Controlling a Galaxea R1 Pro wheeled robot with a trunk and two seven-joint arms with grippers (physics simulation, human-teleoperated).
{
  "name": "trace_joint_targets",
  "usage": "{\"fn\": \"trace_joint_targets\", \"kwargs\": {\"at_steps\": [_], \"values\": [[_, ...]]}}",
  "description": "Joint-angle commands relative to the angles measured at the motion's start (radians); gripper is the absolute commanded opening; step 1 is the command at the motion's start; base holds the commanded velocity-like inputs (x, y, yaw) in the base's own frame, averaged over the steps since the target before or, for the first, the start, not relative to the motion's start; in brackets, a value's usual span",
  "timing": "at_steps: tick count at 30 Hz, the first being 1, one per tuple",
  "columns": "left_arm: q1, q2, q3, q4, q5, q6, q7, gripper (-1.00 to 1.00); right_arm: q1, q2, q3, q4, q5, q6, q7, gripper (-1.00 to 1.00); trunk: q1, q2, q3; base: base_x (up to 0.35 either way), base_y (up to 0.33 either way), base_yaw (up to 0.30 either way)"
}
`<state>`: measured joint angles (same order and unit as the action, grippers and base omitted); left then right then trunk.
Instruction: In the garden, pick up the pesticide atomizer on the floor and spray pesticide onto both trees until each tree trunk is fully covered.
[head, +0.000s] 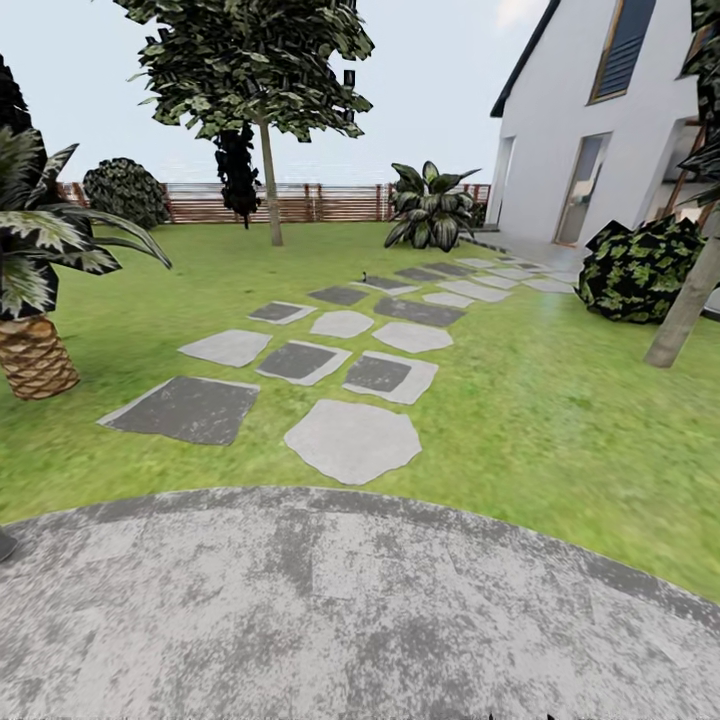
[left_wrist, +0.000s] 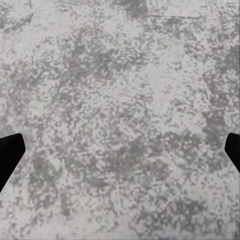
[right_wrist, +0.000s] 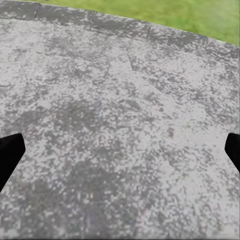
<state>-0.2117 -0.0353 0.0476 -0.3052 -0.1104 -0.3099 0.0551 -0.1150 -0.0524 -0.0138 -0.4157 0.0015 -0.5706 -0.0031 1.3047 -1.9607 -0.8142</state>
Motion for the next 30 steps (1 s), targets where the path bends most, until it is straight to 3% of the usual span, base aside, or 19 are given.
{"fn": "trace_joint_targets", "kwargs": {"at_steps": [1, 30], "values": [[0.000, 0.000, 0.000, 0.000, 0.000, 0.000, 0.000, 1.00, 0.000, 0.000, 0.000, 0.000, 0.000, 0.000, 0.000, 1.00, 0.004, -0.007, -0.005, 0.000, 0.000, 0.000], [0.000, 0.000, 0.000, 0.000, 0.000, 0.000, 0.000, 1.00, 0.000, 0.000, 0.000, 0.000, 0.000, 0.000, 0.000, 1.00, 0.115, -0.210, -0.142, 0.000, 0.000, 0.000]]}}
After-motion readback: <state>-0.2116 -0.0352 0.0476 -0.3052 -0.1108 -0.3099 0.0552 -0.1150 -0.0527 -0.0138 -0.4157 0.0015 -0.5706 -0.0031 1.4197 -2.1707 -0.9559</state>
